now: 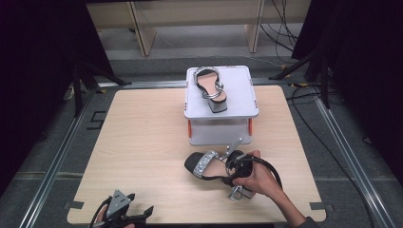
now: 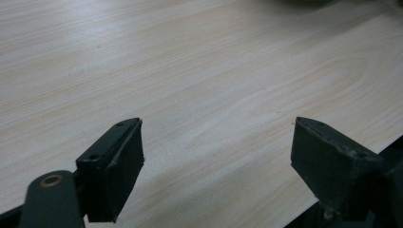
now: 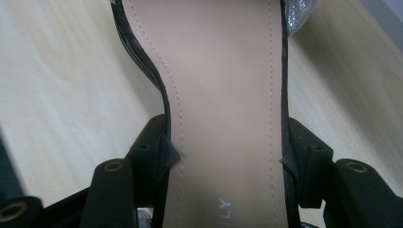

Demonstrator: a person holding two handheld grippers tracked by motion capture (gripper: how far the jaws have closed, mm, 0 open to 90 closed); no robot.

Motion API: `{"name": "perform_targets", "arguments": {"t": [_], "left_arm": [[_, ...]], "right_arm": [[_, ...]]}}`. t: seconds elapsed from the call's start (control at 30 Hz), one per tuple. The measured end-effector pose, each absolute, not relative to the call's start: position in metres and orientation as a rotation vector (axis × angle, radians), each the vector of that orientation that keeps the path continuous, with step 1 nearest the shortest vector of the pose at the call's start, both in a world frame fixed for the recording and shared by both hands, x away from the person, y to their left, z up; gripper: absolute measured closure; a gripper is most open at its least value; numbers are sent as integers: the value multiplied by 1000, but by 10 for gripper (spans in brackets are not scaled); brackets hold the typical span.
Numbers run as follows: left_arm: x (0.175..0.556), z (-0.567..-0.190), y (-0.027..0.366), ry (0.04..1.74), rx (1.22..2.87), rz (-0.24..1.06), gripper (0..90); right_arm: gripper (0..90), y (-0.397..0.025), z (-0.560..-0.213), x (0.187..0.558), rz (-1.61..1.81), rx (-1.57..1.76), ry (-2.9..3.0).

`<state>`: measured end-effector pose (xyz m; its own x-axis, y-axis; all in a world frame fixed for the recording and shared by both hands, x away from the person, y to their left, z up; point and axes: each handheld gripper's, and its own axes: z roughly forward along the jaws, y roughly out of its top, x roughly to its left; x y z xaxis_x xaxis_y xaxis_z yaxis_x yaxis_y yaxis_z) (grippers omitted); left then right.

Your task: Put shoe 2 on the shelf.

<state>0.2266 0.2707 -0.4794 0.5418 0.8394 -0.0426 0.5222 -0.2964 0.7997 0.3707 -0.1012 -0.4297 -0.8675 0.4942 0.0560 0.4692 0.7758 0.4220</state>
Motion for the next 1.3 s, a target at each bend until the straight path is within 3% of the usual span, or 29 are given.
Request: {"name": "perform_targets", "arguments": {"t": [0.17,0.27,0.53,0.57,0.63,1.3], "left_arm": [[229,-479,273,1058,2012,520,178],[225,-480,270,1140,1974,483,178],[226,-480,269,1129,1964,478,178],[230,-480,273,1054,2019,510,178],[226,-480,269,1135,1955,478,178],[226,-480,270,1124,1967,487,178]], "right_arm": [[427,-101,-412,370,689,777,2902],[427,-100,-399,371,692,783,2892],[427,-102,-355,379,722,782,2840],[428,-103,-349,380,729,777,2836],[427,-104,-339,384,749,754,2829],[429,-119,-229,421,817,891,2643]]}}
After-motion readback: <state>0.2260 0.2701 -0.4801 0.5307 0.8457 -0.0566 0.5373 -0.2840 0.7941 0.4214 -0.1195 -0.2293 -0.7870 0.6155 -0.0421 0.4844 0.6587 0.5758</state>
